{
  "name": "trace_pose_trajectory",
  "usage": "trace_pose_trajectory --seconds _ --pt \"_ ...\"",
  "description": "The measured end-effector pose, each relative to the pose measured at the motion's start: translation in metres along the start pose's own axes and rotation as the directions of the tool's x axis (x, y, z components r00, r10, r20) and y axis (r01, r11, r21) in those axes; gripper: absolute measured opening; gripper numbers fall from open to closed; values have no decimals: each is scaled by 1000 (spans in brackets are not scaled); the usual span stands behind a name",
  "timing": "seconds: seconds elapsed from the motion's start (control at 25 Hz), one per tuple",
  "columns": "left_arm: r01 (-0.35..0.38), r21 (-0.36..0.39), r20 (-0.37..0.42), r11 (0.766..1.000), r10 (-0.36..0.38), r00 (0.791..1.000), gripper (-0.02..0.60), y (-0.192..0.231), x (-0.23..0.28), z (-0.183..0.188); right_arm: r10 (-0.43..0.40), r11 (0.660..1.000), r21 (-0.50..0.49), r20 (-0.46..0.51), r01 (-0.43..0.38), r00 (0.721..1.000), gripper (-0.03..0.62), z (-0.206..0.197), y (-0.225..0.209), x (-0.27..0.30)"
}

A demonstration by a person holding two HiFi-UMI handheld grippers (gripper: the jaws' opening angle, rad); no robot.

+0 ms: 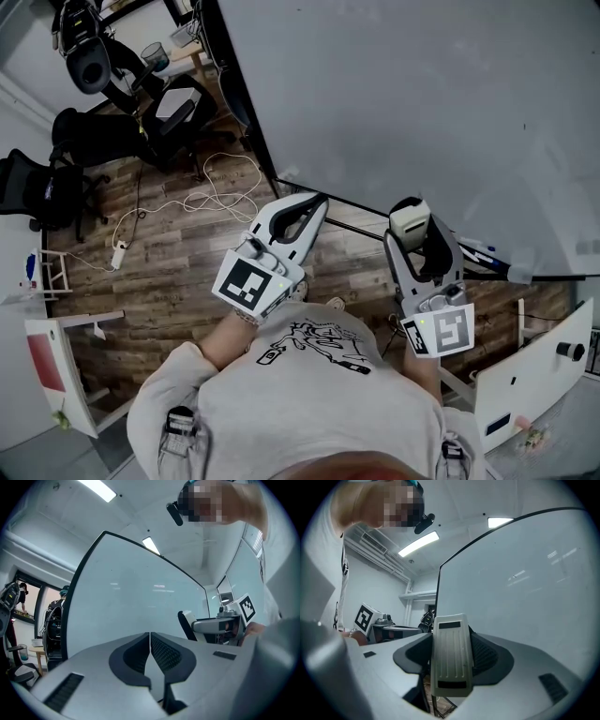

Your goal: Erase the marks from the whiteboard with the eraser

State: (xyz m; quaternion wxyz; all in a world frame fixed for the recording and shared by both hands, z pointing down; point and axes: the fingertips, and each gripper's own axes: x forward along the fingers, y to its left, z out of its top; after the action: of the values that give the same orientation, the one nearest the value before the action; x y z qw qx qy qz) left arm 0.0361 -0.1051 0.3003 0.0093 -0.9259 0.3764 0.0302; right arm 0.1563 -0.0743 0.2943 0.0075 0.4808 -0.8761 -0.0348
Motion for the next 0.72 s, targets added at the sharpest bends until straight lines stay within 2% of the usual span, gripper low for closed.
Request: trace_pose_trajectory --seconds 0.36,0.72 --pt "6 -2 -2 1000 -6 1000 23 -14 14 -1 -15 1000 1 6 15 1000 262 1 -17 -11" --pt "9 2 0 1000 -9 1000 23 -8 19 3 -13 1000 9 15 13 1000 262 4 -19 -4"
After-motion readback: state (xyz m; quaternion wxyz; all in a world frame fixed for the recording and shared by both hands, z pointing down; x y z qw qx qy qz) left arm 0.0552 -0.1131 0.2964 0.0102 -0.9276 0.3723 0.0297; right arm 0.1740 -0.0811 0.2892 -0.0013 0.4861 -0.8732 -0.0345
